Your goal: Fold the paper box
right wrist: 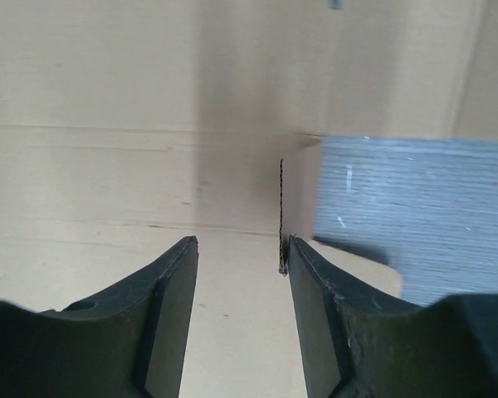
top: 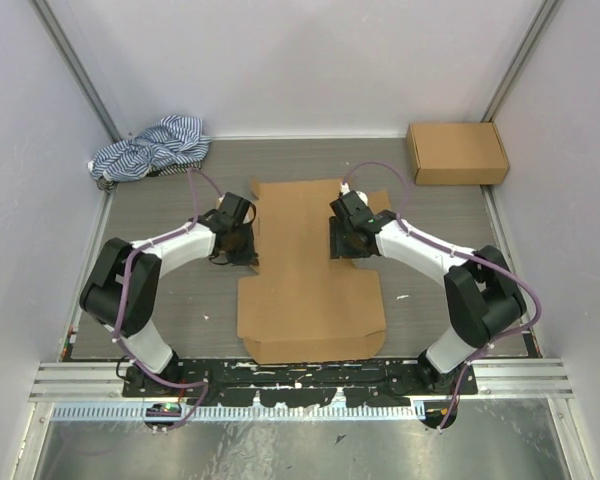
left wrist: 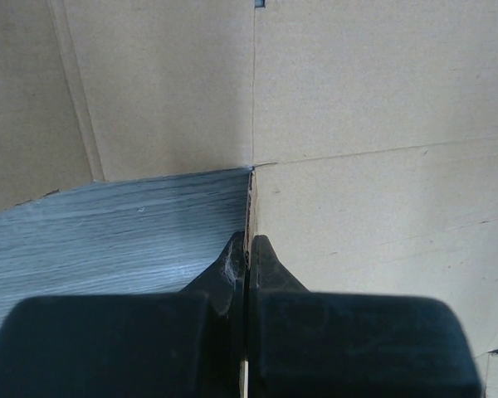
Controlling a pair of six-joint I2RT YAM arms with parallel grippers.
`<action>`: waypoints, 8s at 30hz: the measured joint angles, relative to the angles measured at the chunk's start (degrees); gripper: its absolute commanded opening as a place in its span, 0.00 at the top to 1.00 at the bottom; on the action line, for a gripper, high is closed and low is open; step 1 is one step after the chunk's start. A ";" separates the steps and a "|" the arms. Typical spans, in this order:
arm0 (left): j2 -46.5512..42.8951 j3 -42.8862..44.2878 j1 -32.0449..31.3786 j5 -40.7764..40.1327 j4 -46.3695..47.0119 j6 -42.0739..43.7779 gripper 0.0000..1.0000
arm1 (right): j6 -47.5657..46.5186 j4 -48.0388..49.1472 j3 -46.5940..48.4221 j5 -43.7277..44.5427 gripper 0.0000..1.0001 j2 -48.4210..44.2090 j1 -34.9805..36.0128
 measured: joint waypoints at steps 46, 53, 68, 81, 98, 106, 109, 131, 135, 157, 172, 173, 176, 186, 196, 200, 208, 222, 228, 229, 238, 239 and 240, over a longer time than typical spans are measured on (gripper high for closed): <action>3.10 8.79 -3.89 3.26 -7.72 1.31 0.61 | 0.24 5.09 4.90 -2.29 0.43 12.39 1.46; 1.01 10.27 -4.00 1.60 -8.81 1.97 0.60 | 0.24 5.09 4.90 -2.29 0.43 12.41 1.46; 2.89 10.54 -4.17 5.57 -2.19 -0.31 0.63 | 0.26 5.07 4.90 -2.25 0.44 12.41 1.46; 11.06 11.37 -4.00 6.73 1.70 -3.13 0.65 | 0.44 4.59 5.40 -1.29 0.44 12.76 1.46; -1.88 15.32 -4.37 -2.60 -7.69 0.26 0.62 | -3.17 -3.54 18.95 0.42 0.41 12.83 -1.22; -8.92 16.09 -3.76 -7.04 -10.60 2.71 0.41 | -6.14 -5.11 22.45 3.08 0.35 6.78 -3.87; -11.02 16.09 -3.21 -9.38 -11.45 3.80 0.21 | -6.54 -3.76 22.32 3.30 0.28 3.58 -5.53; -18.86 8.24 -1.36 -15.21 -12.79 5.07 0.23 | -10.91 -3.06 53.51 -7.74 0.39 37.73 -19.17; -18.86 7.34 -1.36 -14.93 -12.74 4.98 0.23 | -11.15 -3.63 55.36 -8.59 0.41 38.82 -19.17; -18.86 7.34 -1.36 -14.08 -12.66 4.70 0.31 | -11.96 -6.12 63.65 -9.99 0.99 48.02 -19.50; -11.87 23.91 -1.33 -9.20 -12.39 10.32 0.23 | -13.92 9.97 34.12 -13.86 0.99 23.04 -19.50; -10.91 25.99 -1.33 -8.74 -12.44 11.17 0.22 | -14.27 11.82 31.89 -13.97 0.99 20.41 -19.39; -8.46 30.47 -1.33 -6.86 -11.58 14.16 0.21 | -15.47 17.27 25.11 -14.14 0.99 12.90 -18.86; -4.55 37.27 -1.36 -4.61 -4.76 23.80 0.24 | -16.37 32.70 -1.75 -15.43 0.99 -9.66 -16.11; -3.67 38.97 -1.14 12.83 -1.81 31.01 0.21 | -16.20 34.03 -13.53 -13.81 0.99 -26.34 -11.30; 0.70 43.89 -0.92 23.30 -7.85 38.05 0.22 | -15.87 33.77 -14.36 -13.92 0.99 -30.45 -11.30; 9.38 50.40 4.15 44.96 -16.72 42.51 0.26 | -15.56 31.67 -14.86 -14.43 0.99 -32.76 -11.28; 10.32 43.10 4.13 53.75 -20.11 46.31 0.29 | -15.56 30.51 -14.86 -15.63 0.99 -32.76 -11.28; 10.34 42.97 3.41 51.89 -21.03 47.36 0.41 | -15.56 29.97 -14.86 -16.04 0.99 -32.74 -11.28; 10.34 42.97 3.32 51.60 -21.31 47.58 0.46 | -15.56 29.83 -14.86 -16.06 0.99 -32.74 -11.26; 10.34 42.14 0.68 46.86 -22.80 48.33 0.91 | -15.34 26.71 -13.84 -15.67 0.76 -31.26 -11.26; 10.34 42.14 0.46 46.10 -22.99 48.19 0.94 | -15.10 25.77 -13.27 -15.54 0.72 -30.71 -11.23; 10.34 42.14 0.20 44.85 -23.26 48.19 0.96 | -14.93 24.59 -12.50 -15.37 0.69 -30.12 -11.23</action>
